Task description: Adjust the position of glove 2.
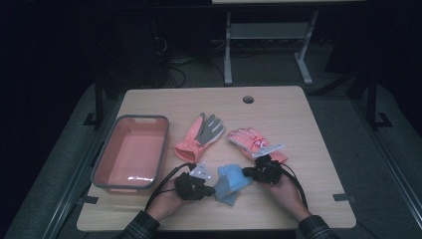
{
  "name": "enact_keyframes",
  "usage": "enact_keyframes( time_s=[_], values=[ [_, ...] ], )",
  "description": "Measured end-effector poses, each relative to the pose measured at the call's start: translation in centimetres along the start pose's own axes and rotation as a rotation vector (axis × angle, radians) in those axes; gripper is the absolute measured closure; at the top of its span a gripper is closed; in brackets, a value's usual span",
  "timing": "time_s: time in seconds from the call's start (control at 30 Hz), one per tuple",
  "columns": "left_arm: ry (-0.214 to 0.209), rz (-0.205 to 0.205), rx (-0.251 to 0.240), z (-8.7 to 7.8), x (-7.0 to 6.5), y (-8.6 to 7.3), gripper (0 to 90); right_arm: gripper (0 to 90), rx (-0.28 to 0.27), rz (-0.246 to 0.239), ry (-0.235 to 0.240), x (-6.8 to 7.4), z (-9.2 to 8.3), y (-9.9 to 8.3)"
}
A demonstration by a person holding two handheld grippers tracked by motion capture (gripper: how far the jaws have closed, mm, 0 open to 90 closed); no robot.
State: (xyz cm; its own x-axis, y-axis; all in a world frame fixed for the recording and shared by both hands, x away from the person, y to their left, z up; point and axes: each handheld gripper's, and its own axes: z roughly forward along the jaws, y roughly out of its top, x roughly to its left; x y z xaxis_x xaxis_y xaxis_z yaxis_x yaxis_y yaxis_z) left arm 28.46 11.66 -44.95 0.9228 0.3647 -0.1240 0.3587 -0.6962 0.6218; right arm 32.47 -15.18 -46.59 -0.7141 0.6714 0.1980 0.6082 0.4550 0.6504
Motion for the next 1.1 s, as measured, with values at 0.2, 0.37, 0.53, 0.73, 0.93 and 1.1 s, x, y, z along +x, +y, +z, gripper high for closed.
enact_keyframes(
  time_s=[0.2,0.37,0.53,0.73,0.93,1.1],
  values=[
    [0.016,0.007,-0.020,-1.1,0.4,0.2,89.2,89.5,-0.064,-0.004,0.013,-0.1,-1.5,0.6],
    [0.014,-0.029,-0.041,-1.1,1.4,0.0,64.1,89.7,-0.113,-0.026,0.024,0.3,-2.5,1.1],
    [-0.045,-0.046,-0.041,-0.1,1.5,0.2,52.9,89.7,-0.131,-0.038,0.031,0.7,-2.6,1.5],
    [-0.073,-0.018,-0.003,1.0,1.2,0.6,63.8,89.7,-0.129,-0.052,0.032,0.8,-2.4,1.5],
    [-0.058,0.009,0.042,1.7,0.6,1.0,89.6,89.8,-0.133,-0.057,0.036,0.9,-2.3,1.5],
    [-0.046,-0.002,0.034,1.3,0.5,1.0,89.7,89.8,-0.152,-0.070,0.040,1.0,-2.7,1.7]
  ],
)
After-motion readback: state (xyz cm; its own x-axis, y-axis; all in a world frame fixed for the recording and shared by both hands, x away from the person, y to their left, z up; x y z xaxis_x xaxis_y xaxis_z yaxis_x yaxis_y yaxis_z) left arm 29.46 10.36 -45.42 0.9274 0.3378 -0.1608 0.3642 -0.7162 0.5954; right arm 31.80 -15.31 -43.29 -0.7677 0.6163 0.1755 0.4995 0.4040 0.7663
